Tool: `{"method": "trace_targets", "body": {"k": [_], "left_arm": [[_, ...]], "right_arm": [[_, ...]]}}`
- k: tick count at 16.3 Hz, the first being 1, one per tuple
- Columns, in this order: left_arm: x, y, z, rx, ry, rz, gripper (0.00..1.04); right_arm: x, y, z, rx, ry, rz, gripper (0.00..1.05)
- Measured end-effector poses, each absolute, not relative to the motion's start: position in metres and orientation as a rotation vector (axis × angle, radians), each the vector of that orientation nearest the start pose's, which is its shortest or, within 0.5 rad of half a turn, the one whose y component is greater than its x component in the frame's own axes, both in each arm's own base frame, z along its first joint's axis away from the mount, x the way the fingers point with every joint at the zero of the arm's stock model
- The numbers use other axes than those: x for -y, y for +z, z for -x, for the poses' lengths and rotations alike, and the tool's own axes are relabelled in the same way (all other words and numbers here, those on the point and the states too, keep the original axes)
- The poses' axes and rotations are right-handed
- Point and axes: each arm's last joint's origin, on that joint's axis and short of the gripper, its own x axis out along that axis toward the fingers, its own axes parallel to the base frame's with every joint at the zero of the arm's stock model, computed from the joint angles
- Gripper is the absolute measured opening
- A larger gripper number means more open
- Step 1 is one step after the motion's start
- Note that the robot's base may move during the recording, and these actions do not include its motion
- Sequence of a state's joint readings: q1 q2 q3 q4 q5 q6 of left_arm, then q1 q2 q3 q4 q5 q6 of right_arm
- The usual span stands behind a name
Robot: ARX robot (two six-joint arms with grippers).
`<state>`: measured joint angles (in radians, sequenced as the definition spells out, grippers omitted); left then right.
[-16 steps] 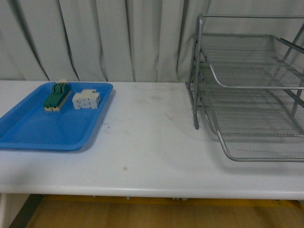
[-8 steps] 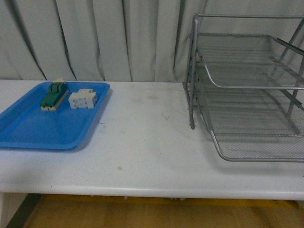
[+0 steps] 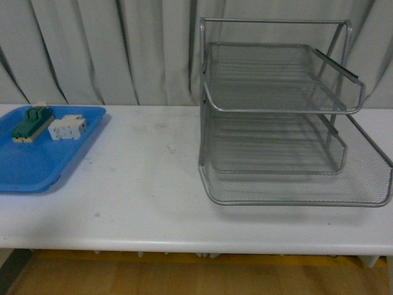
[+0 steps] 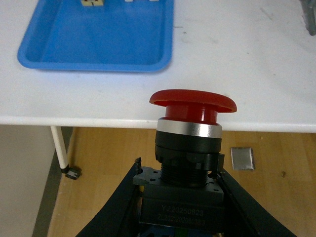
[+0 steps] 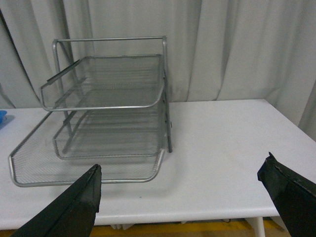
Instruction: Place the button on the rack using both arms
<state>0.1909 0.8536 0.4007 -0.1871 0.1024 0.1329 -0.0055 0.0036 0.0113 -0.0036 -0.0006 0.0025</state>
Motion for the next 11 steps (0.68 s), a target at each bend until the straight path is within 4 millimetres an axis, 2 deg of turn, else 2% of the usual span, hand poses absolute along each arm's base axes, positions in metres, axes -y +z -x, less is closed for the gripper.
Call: {"method": "trace_targets", "body": {"k": [11], "left_arm": [[-0.0292, 0.1919, -0.1676, -0.635, 0.04, -0.039, 0.36]], "right_arm": [[0.0006, 0.1667, -0.0972, 0.004, -0.008, -0.003, 0.98]]}}
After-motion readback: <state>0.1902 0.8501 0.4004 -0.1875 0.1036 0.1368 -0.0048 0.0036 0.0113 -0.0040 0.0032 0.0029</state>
